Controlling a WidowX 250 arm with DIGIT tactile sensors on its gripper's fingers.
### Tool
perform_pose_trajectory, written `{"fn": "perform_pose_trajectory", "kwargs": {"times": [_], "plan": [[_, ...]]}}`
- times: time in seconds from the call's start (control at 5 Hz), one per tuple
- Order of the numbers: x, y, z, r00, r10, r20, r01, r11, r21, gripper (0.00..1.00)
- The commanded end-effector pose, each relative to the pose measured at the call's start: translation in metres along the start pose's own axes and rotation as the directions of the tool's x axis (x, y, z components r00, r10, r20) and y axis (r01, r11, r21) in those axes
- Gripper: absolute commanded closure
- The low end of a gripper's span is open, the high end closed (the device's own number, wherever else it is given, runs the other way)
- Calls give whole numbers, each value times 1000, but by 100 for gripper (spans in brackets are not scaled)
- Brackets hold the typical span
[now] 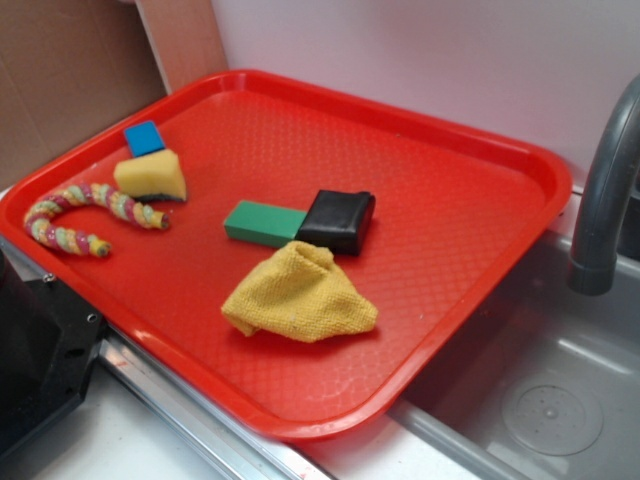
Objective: Grab the pink bunny.
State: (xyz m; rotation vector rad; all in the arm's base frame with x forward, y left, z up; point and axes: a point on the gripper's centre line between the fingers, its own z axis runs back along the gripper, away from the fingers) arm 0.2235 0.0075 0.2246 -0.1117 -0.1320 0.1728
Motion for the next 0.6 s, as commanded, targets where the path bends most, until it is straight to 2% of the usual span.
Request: {"fn": "perform_pose_trajectory", "kwargs": {"times": [0.0,0.2,0.4], "plan": [[4,-16,55,998,-51,26,49,994,98,100],[3,-20,44,998,-55,5,54,990,130,100],[3,-21,39,998,-70,1,69,988,135,100]]}}
